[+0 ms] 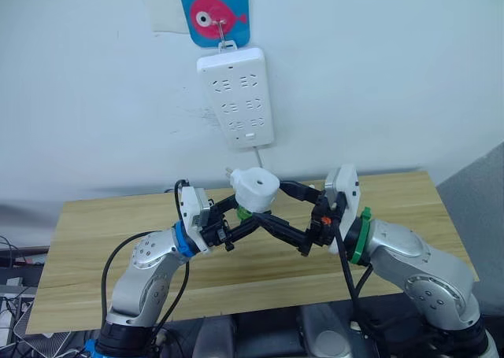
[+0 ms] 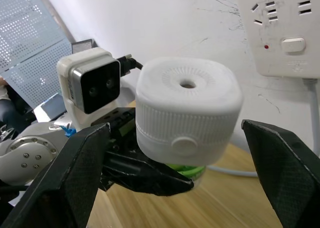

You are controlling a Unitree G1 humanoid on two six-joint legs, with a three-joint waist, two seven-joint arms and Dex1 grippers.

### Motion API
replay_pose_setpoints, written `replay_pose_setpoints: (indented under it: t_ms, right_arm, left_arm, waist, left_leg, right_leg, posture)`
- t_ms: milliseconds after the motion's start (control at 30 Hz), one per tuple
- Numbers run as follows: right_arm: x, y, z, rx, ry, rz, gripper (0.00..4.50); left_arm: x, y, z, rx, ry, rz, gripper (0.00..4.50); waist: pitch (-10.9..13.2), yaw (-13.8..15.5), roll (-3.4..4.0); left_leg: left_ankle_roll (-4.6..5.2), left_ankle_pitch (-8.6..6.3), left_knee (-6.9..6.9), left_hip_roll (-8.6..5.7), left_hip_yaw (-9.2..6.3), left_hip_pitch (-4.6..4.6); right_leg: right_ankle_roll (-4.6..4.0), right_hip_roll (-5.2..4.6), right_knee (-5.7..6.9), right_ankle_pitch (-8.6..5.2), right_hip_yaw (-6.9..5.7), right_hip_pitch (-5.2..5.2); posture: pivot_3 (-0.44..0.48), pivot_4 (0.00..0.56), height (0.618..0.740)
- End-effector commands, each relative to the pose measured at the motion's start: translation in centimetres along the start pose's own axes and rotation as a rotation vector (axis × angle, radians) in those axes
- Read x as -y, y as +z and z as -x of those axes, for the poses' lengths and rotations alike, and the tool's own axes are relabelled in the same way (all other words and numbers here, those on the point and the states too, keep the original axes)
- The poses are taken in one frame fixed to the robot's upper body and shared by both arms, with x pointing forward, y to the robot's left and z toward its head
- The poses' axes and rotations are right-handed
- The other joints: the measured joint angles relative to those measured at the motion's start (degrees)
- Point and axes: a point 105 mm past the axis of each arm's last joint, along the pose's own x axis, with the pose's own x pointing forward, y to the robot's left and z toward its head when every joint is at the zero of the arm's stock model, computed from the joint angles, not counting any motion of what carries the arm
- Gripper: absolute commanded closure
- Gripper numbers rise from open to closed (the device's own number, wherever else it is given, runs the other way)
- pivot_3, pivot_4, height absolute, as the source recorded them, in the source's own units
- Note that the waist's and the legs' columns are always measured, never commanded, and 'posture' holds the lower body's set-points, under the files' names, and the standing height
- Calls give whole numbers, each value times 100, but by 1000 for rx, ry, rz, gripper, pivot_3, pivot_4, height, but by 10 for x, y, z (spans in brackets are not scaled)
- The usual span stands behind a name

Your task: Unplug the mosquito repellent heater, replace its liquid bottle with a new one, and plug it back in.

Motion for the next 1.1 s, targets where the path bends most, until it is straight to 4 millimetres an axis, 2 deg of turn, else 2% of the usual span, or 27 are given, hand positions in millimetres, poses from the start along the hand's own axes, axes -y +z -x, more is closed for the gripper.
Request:
replay_pose_setpoints:
  t_ms: [33, 500, 733, 833, 933, 1100]
  right_arm:
    - [-6, 6, -5, 26, 36, -4, 70]
    - [-4, 4, -16, 8, 41, -23, 70]
    - [-3, 6, -18, 11, 39, -27, 70]
    - [-3, 7, -18, 12, 40, -30, 596]
    - [-5, 8, -18, 14, 45, -29, 1536]
    - [-6, 9, -19, 21, 50, -27, 1549]
  left_arm:
    - [6, 9, -6, 29, -29, -38, 2231]
    - [10, 10, -12, 42, -50, -37, 2231]
    - [4, 9, -11, 42, -49, -33, 2231]
    - [3, 9, -11, 44, -52, -29, 2231]
    - [4, 8, -10, 48, -57, -24, 2231]
    - [4, 8, -10, 52, -55, -4, 2231]
  waist:
    - [0, 4, 0]
    - [0, 11, 0]
    - [0, 14, 0]
    - [0, 14, 0]
    - [1, 12, 1]
    - [1, 13, 1]
  left_leg:
    - [1, -1, 0, 0, -1, 0]
    - [2, -1, -1, -1, -2, 0]
    - [2, -1, -1, -1, -2, 0]
    - [2, -1, -1, -1, -2, 0]
    - [2, -1, -2, -1, -1, 0]
    - [3, -1, -2, -1, -1, 0]
  right_leg:
    - [0, 0, 0, 0, -1, 0]
    - [0, 0, 0, 0, 0, 0]
    - [0, 0, -1, 0, 0, 0]
    - [0, 0, -1, 0, -1, 0]
    - [0, 0, -1, 0, 0, 0]
    - [0, 0, -2, 0, 1, 0]
  posture:
    - [-268, 249, 740]
    - [-248, 257, 740]
    - [-251, 258, 740]
    - [-251, 260, 740]
    - [-251, 260, 740]
    - [-251, 259, 740]
